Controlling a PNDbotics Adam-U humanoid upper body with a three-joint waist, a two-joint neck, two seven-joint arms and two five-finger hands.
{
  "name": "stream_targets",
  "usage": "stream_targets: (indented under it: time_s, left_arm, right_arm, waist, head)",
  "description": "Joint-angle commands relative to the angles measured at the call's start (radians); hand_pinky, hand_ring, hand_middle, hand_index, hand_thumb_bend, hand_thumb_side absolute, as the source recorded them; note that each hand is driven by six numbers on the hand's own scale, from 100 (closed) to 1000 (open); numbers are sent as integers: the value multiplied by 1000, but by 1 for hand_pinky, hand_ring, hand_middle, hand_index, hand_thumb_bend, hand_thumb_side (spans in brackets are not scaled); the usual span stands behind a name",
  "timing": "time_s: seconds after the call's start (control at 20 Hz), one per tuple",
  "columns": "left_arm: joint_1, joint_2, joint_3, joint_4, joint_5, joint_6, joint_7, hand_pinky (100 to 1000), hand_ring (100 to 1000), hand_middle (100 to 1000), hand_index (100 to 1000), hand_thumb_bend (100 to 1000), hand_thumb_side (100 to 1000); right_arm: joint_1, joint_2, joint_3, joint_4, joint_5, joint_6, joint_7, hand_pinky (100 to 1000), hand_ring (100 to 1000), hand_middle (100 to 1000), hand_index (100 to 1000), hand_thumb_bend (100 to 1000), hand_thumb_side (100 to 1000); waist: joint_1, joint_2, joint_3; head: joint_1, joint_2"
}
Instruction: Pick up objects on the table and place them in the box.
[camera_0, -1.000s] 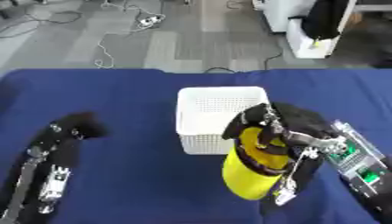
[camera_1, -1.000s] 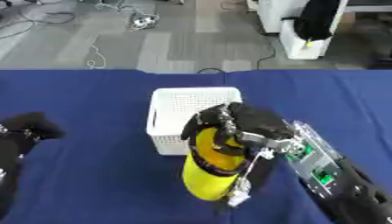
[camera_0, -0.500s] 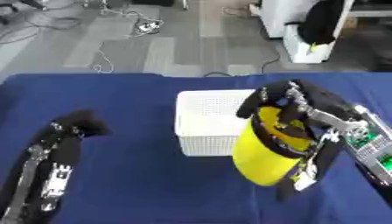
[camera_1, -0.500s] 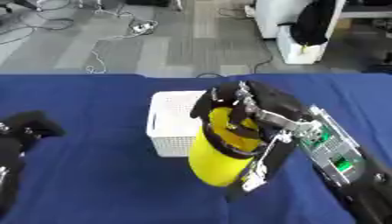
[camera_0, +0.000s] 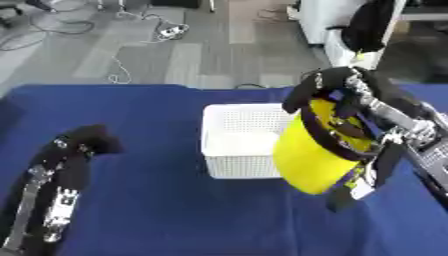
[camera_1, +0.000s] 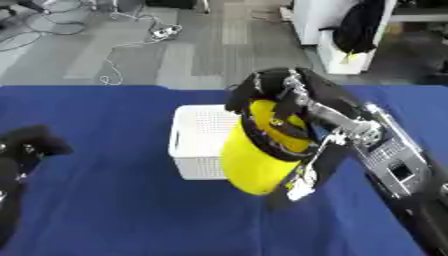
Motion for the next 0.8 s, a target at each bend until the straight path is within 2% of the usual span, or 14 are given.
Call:
stream_targets:
  time_s: [0.05, 0.8]
  left_arm:
    - [-15, 14, 5, -21, 6, -4, -2, 694, 646, 609, 807, 195, 819]
    - [-46, 13, -3, -21, 9, -6, -11, 690, 646, 606, 808, 195, 826]
  right_arm:
    - [-26, -22, -18, 5, -7, -167, 171, 100, 100, 100, 100, 734, 452]
    - [-72, -22, -42, 104, 61, -167, 149, 100, 100, 100, 100, 733, 453]
  waist:
    - [-3, -8, 8]
    - [-24, 39, 72]
  head:
    - [2, -14]
    - [-13, -65]
